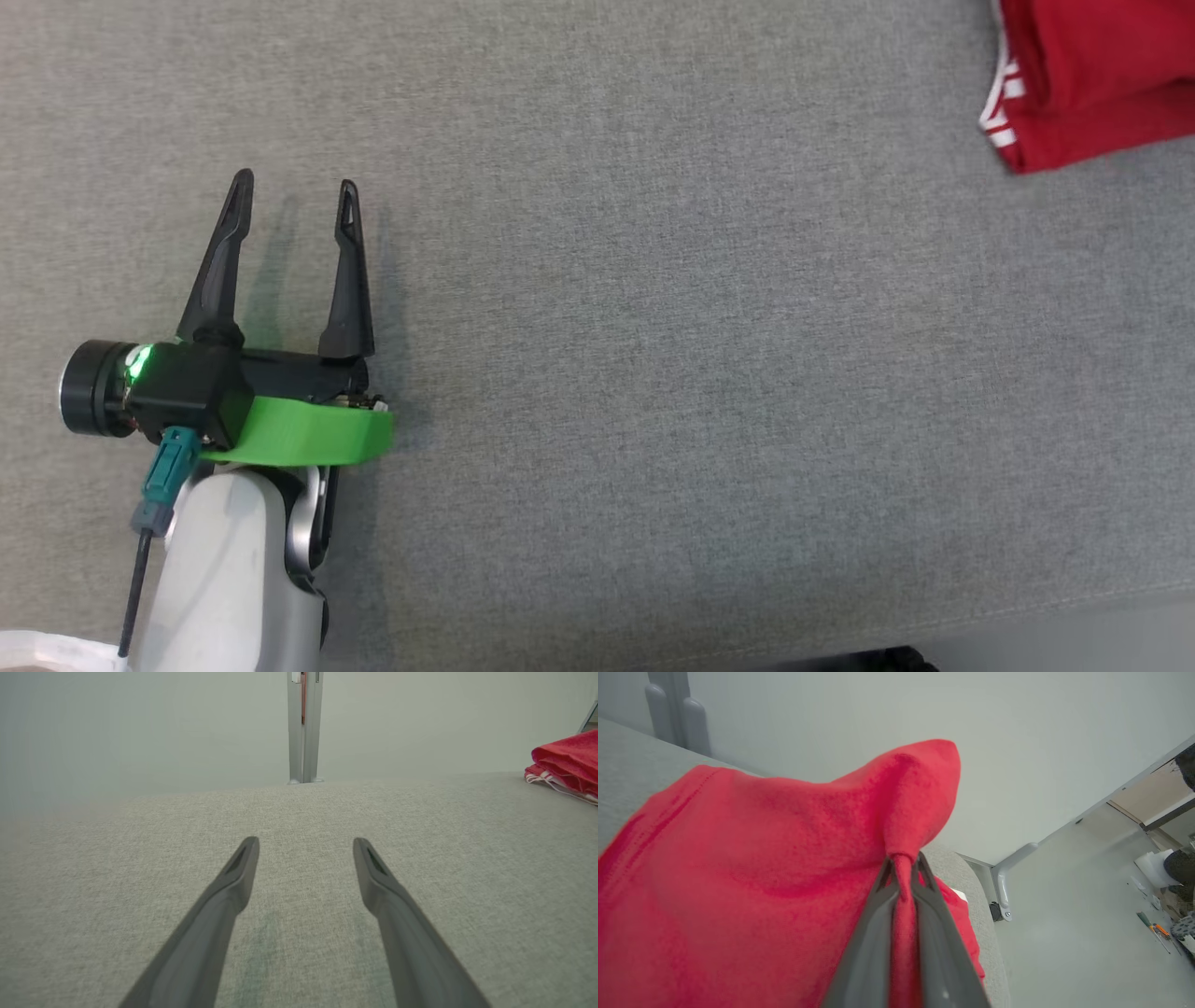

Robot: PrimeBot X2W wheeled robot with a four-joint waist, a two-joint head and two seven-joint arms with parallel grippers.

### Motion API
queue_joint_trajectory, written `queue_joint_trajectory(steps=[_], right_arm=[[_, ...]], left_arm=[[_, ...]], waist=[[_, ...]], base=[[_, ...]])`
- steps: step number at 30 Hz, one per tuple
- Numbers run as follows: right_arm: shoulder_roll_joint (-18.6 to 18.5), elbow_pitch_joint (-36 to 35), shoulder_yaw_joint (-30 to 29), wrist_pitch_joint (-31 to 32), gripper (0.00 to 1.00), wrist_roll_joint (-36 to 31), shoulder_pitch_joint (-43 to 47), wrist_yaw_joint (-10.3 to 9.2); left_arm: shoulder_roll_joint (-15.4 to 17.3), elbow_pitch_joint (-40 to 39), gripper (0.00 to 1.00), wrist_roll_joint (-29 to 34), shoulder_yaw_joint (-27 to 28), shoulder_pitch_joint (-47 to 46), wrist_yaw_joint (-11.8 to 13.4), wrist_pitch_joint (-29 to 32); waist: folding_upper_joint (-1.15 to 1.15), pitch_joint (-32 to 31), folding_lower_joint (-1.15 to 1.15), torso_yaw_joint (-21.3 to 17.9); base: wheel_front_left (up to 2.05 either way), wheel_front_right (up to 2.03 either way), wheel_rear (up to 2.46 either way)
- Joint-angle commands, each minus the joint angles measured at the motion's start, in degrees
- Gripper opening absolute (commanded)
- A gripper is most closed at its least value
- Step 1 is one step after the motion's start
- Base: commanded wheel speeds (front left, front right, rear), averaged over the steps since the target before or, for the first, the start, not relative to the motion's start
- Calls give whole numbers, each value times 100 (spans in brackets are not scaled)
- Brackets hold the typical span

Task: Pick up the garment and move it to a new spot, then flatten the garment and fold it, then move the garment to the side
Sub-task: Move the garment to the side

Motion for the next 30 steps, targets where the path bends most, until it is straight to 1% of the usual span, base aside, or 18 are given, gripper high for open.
queue_joint_trajectory(steps=[1, 5, 9, 12, 15, 16, 17, 18, 24, 30], right_arm=[[-108, -18, 0, 58, 0, 69, -138, -14], [-571, 66, 88, 304, 0, 306, -340, -14], [-897, 211, 234, 487, 0, 494, -618, -14], [-951, 450, 381, 589, 0, 554, -846, -14], [-1005, 785, 526, 615, 0, 468, -1093, -14], [-999, 885, 529, 523, 13, 438, -1182, -14], [-966, 999, 563, 450, 85, 402, -1250, -14], [-923, 1113, 599, 414, 100, 382, -1281, -14], [-655, 1611, 856, 18, 100, 45, -1510, -14], [-244, 1768, 947, -575, 100, -63, -1609, -14]], left_arm=[[86, -62, 100, 34, 6, -114, -27, 2], [106, -185, 100, 101, -42, -142, -75, 2], [130, -321, 100, 160, -96, -128, -91, 4], [151, -391, 100, 186, -135, -137, -101, 5], [160, -429, 100, 204, -158, -155, -111, 7], [159, -439, 100, 206, -165, -157, -110, 7], [155, -449, 100, 212, -172, -155, -109, 7], [153, -453, 100, 216, -178, -148, -105, 7], [162, -402, 100, 164, -102, -13, -47, 7], [148, -259, 100, 63, 22, 206, -32, 3]], waist=[[0, 455, -2, -390], [0, 506, -2, -362], [0, 545, -2, -311], [0, 594, -2, -278], [0, 634, -2, -230], [0, 643, -2, -218], [0, 645, -2, -199], [0, 641, -2, -188], [0, 405, -2, -210], [0, -180, -2, -259]], base=[[0, 0, 0], [0, 0, 0], [0, 0, 0], [0, 0, 0], [0, 0, 0], [0, 0, 0], [0, 0, 0], [0, 0, 0], [0, 0, 0], [0, 0, 0]])
